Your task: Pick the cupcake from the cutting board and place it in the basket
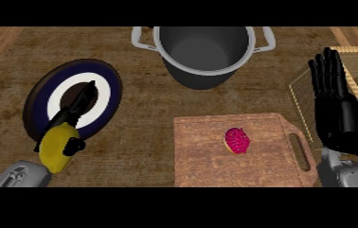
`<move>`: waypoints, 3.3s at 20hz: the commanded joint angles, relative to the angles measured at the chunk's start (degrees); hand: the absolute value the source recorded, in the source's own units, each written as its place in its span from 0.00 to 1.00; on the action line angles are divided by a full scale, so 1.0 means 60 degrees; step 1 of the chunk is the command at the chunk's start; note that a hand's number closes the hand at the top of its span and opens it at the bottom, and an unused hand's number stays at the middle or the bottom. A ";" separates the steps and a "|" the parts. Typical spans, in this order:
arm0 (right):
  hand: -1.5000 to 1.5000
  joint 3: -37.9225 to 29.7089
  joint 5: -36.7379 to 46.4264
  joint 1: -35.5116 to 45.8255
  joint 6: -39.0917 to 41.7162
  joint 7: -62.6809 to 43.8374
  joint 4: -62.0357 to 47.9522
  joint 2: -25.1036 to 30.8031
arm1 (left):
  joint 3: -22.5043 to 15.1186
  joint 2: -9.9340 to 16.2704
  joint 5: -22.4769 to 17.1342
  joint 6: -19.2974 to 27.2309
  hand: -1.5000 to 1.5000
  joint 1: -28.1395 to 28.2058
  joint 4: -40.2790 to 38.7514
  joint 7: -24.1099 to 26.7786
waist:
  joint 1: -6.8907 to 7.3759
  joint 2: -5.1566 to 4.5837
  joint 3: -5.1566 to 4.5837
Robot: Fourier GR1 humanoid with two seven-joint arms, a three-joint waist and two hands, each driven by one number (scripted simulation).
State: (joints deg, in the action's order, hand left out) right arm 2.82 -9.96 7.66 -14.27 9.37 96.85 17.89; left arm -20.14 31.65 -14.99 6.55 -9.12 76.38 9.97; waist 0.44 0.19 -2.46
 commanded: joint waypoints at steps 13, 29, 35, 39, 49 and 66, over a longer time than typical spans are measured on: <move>0.00 0.2063 -0.1182 -0.1081 0.4845 0.4967 0.0294 -0.1730 | 0.0782 -0.0646 0.0013 0.1342 0.50 -0.1219 -0.0817 -0.2639 | -0.0171 -0.0022 0.0416; 0.00 -0.0106 0.1279 -0.0745 0.7421 0.0919 0.1928 0.5815 | 0.0547 -0.0690 0.0208 0.1605 0.50 -0.0545 -0.0007 -0.2989 | -0.0154 0.0037 0.0389; 0.00 -0.0717 0.0581 -0.0427 0.8736 0.0586 0.1840 0.5701 | 0.0920 -0.1051 0.0563 0.1210 0.50 -0.1014 -0.0449 -0.3015 | -0.0089 -0.0032 0.0406; 0.00 -0.1578 0.0690 -0.1373 0.9263 0.0790 0.2112 0.5488 | 0.0881 -0.1070 0.0969 0.1452 0.50 -0.0317 0.1038 -0.3876 | -0.0105 -0.0007 0.0412; 0.00 -0.0717 0.2907 -0.0418 0.8030 0.0122 0.1679 0.3075 | 0.2010 -0.1454 0.1178 0.0413 0.50 -0.1399 -0.0570 -0.3475 | -0.0075 -0.0045 0.0409; 0.00 0.0275 0.5977 -0.0849 0.7530 0.1721 0.0321 0.0970 | 0.2669 -0.2254 0.2349 -0.0144 0.50 -0.0784 0.0627 -0.4329 | -0.0088 -0.0030 0.0413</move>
State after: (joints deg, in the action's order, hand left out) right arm 3.79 21.67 5.01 32.87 14.71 100.88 25.01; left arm -5.02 19.13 -2.19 6.18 -12.09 79.57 -13.02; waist 0.04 0.01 -0.01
